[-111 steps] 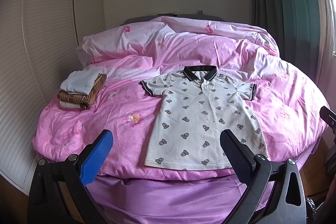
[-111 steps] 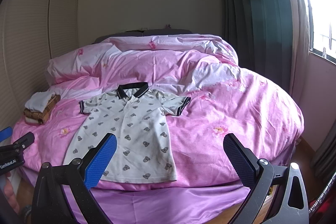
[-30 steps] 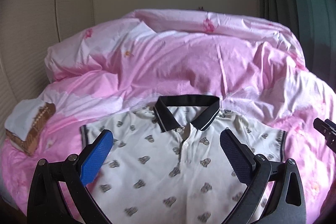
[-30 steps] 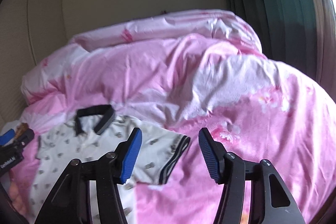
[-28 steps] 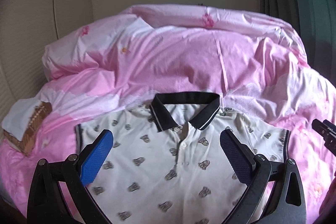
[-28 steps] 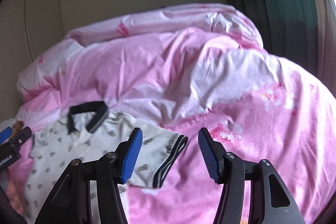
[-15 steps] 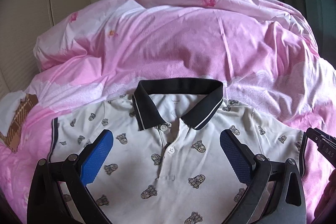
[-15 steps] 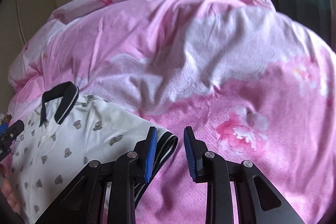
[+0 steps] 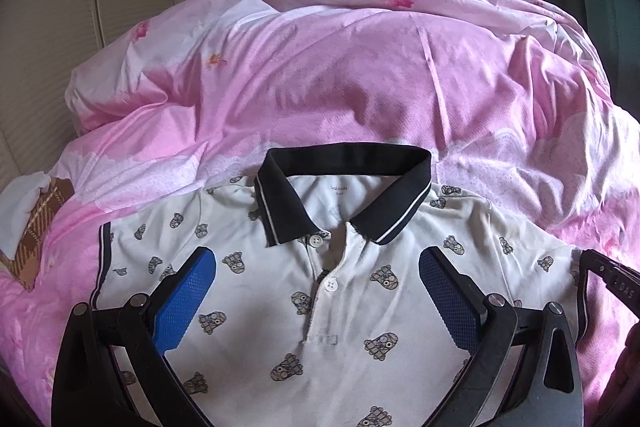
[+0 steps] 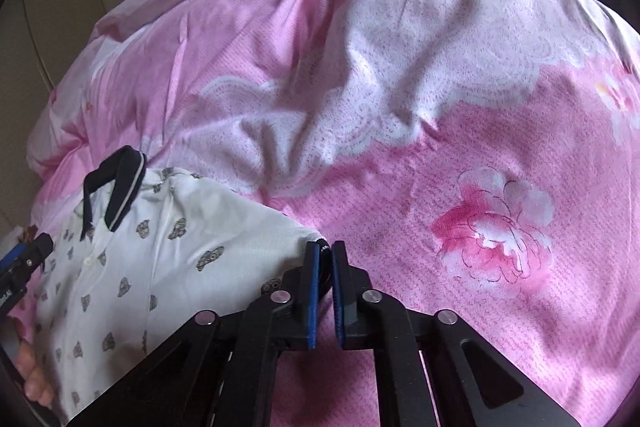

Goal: Fold small clothes
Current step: 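Grasp the sleeve with the right tool, fold it over the shirt body, release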

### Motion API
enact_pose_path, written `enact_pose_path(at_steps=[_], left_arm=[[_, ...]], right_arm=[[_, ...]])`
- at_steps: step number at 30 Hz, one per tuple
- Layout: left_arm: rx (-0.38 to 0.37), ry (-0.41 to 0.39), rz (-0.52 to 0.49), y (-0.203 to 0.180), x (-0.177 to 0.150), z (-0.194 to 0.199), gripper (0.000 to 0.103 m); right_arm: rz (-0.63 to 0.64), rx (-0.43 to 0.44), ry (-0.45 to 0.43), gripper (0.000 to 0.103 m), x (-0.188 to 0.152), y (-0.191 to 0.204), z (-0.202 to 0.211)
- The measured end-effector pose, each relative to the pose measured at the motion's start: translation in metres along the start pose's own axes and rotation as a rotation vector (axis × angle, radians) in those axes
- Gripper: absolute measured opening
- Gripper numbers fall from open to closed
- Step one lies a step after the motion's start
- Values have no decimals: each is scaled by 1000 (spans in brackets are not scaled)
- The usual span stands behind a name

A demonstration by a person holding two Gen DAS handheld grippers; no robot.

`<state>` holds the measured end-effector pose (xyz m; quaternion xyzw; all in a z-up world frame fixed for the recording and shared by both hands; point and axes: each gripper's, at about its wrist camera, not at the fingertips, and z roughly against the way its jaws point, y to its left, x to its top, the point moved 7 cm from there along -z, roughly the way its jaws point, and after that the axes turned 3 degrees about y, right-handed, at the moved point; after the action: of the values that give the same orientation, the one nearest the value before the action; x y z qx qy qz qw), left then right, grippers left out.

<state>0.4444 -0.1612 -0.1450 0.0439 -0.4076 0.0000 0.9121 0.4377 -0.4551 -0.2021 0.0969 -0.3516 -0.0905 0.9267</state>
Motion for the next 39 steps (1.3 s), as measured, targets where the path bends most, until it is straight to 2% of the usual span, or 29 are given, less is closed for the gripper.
enact_pose_path(at_steps=[5, 10, 14, 20, 25, 30, 34, 36, 39], left_arm=[[12, -1, 7, 13, 1, 7, 103], [20, -7, 35, 37, 5, 17, 103], [27, -15, 57, 58, 7, 26, 103], [40, -17, 88, 96, 5, 36, 103], [60, -16, 115, 129, -1, 41, 103], [71, -1, 130, 148, -8, 40, 103], [76, 8, 115, 150, -12, 39, 103], [79, 8, 107, 149, -13, 39, 103], [74, 13, 104, 146, -14, 38, 103]], right_arm=[[1, 0, -35, 5, 2, 7, 16], [29, 12, -71, 5, 13, 31, 39], [79, 25, -98, 5, 22, 67, 57], [158, 49, -81, 5, 26, 136, 61], [217, 67, -32, 5, 14, 194, 44], [245, 47, 32, 5, -4, 234, 2], [230, 23, 61, 5, -15, 243, -29], [208, 41, 86, 5, -20, 242, -40], [225, 61, 80, 8, -25, 241, -36]])
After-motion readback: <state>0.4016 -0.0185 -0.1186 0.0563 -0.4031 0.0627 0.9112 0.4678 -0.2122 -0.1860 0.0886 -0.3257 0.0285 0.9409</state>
